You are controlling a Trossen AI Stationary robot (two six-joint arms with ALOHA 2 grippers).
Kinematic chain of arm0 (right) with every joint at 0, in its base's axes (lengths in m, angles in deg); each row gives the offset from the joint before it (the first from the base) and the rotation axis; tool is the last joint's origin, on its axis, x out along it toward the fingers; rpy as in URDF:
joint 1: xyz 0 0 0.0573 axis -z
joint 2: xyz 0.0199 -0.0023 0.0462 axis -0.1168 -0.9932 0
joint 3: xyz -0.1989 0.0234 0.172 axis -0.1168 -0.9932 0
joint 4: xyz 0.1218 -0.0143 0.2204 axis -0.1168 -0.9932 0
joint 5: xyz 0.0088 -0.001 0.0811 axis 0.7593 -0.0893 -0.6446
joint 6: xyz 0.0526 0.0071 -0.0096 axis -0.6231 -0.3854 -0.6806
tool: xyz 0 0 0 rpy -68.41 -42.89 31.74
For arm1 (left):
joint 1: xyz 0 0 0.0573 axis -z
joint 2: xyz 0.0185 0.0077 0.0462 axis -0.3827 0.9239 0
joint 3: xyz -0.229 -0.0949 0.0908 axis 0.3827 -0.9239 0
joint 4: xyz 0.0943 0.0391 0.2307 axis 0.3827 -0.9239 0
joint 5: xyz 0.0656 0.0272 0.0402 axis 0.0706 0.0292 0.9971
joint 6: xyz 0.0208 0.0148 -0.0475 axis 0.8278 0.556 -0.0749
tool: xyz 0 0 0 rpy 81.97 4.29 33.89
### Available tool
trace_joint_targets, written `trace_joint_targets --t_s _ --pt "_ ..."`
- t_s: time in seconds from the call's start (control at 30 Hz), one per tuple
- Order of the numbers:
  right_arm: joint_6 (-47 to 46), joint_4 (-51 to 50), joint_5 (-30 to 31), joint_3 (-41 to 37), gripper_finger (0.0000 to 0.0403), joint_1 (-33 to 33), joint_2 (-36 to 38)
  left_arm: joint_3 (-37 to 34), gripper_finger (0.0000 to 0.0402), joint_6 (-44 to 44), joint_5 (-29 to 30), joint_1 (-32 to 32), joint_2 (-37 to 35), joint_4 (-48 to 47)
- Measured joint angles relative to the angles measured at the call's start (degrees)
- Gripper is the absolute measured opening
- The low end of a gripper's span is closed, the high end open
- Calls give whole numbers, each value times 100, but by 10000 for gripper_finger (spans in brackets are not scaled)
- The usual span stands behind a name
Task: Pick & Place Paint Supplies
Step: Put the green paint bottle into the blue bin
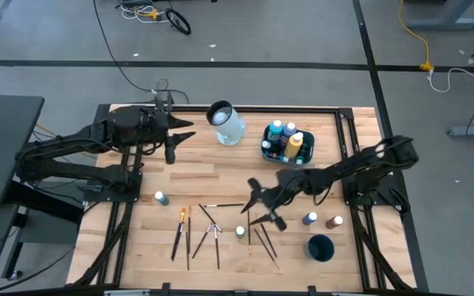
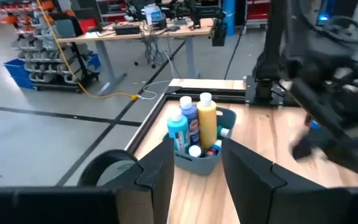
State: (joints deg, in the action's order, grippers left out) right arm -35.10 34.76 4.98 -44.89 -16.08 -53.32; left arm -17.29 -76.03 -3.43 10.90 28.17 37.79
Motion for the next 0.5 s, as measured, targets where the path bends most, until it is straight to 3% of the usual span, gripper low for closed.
trace_joint_targets --t_s 0.27,0.5 --pt "-471 9 68 654 215 -261 -1056 -31 142 -300 -341 0 57 47" --pt "-471 -54 216 717 215 -420 -1369 -29 142 -582 -1000 3 50 53"
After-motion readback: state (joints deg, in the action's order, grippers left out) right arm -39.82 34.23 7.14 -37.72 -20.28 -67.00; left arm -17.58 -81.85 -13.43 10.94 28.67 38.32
